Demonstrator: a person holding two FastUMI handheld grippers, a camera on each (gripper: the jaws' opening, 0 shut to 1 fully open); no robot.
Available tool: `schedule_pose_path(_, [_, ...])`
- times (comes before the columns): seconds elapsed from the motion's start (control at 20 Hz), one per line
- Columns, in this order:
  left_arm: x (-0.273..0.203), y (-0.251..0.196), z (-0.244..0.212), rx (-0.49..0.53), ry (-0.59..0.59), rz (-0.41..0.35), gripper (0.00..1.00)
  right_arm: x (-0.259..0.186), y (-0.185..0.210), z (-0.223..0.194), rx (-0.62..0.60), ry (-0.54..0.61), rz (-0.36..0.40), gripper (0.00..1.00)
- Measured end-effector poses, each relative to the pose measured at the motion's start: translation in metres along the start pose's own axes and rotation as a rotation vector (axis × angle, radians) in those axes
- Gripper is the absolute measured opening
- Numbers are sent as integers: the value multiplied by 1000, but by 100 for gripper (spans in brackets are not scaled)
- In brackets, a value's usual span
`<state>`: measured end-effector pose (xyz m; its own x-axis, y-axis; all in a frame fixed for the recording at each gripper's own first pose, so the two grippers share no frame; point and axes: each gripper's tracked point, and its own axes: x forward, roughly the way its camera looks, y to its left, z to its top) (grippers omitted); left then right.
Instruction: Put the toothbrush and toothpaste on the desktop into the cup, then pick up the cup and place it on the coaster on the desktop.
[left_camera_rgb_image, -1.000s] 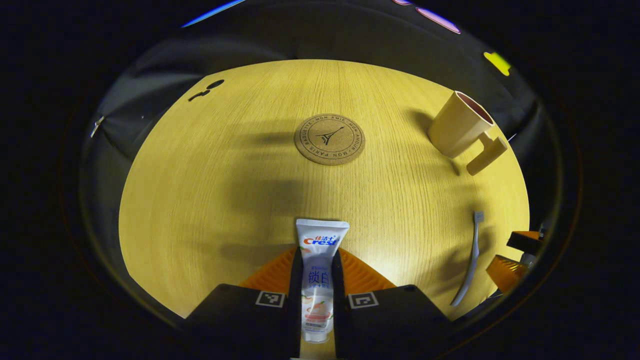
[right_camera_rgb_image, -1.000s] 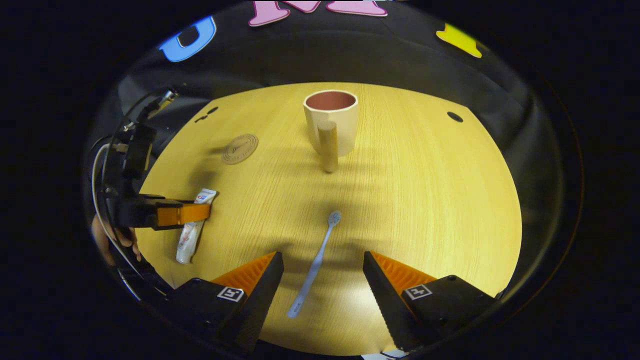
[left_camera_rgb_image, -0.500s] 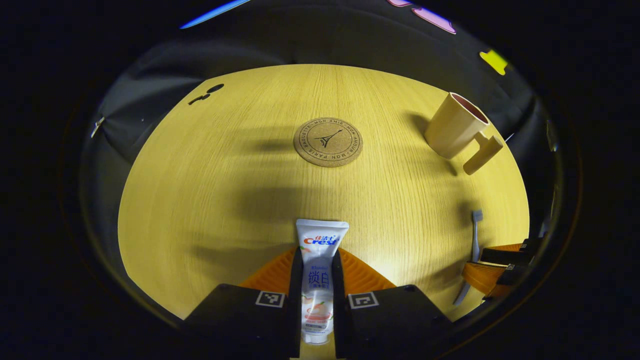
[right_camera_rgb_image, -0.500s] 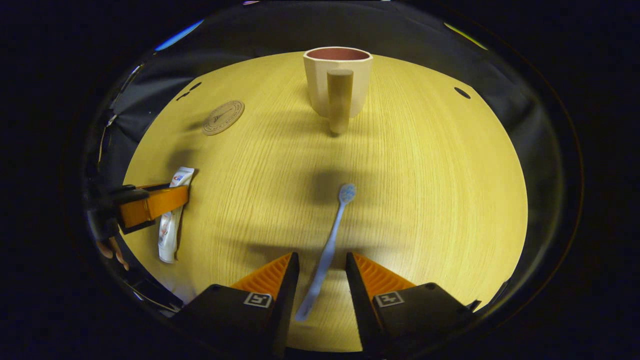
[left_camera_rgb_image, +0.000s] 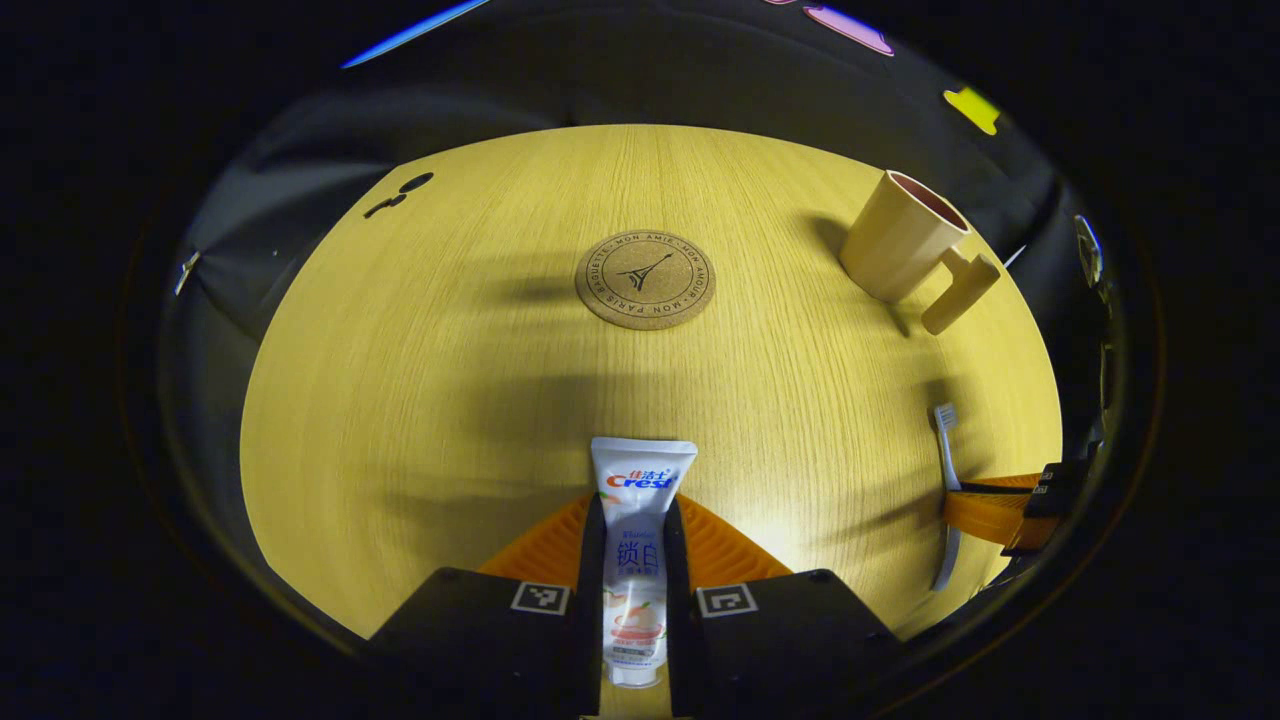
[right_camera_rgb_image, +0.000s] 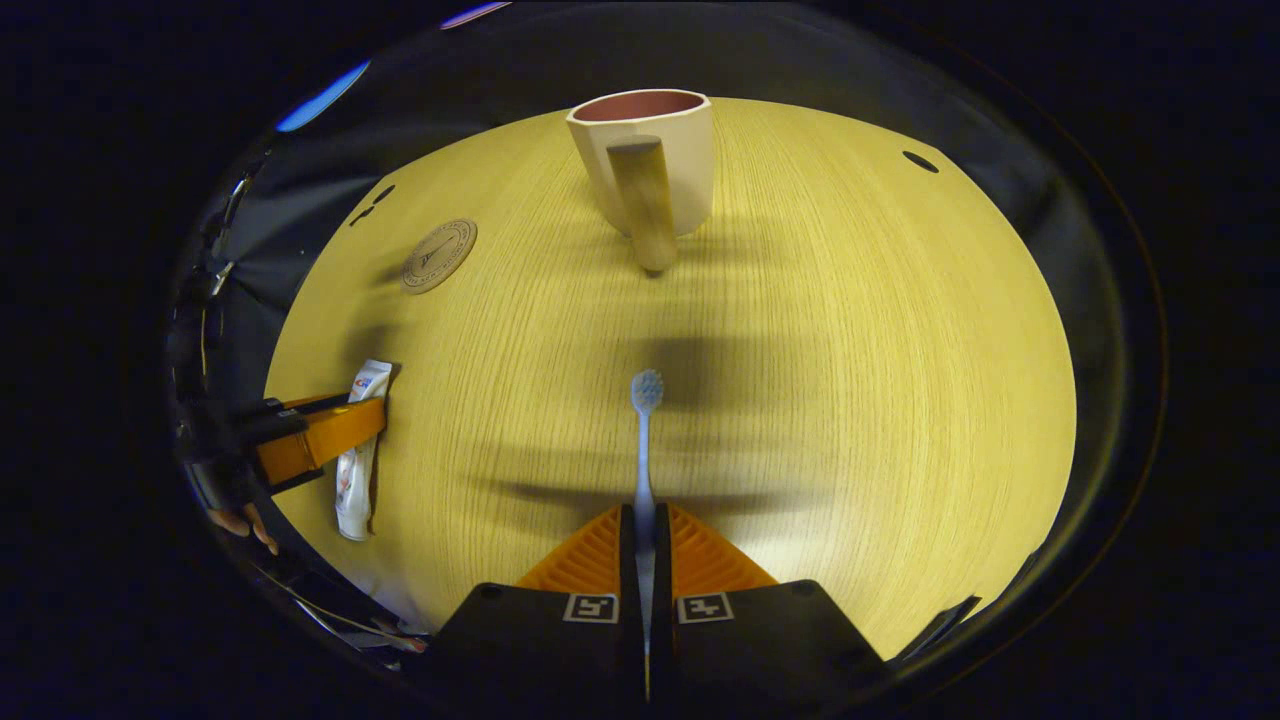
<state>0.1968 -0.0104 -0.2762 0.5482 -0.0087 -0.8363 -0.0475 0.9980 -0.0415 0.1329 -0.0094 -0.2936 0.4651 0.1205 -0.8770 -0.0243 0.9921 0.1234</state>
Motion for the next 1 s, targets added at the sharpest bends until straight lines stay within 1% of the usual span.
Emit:
schedule_pose_path(0.05, [0,0,0,0,0,-1,32,0,-1,-2,0,0,6,6])
schedule_pose_path(0.2, [0,-1,0,15,-12,-5,32,-6,-10,-4,-11,-19,4,6])
schedule_pose_path(0.35, [0,-2,-4,12,-13,-15,30,-11,-21,5,-44,-72,-5,6])
schedule_pose_path(0.4, [-3,-3,-6,3,-14,-22,35,-14,-23,10,-37,-88,-4,6])
schedule_pose_path(0.45, [-6,-4,-8,-9,-13,-28,29,-15,-23,14,-22,-102,2,6])
schedule_pose_path(0.6, [-11,-2,-11,-44,-20,-37,29,-19,-22,22,23,-127,28,6])
schedule_pose_path(0.65, [-15,-1,-9,-53,-35,-39,29,-21,-24,24,32,-140,34,6])
schedule_pose_path(0.7, [-20,0,-8,-60,-48,-39,34,-24,-24,25,38,-149,41,6])
schedule_pose_path(0.75, [-26,0,-5,-66,-64,-44,29,-28,-24,28,40,-165,45,6])
schedule_pose_path(0.85, [-43,-4,9,-75,-119,-61,29,-41,-28,33,22,-203,47,6])
schedule_pose_path(1.0, [-77,-18,41,-61,-223,-91,29,-55,-34,40,-1,-252,45,6])
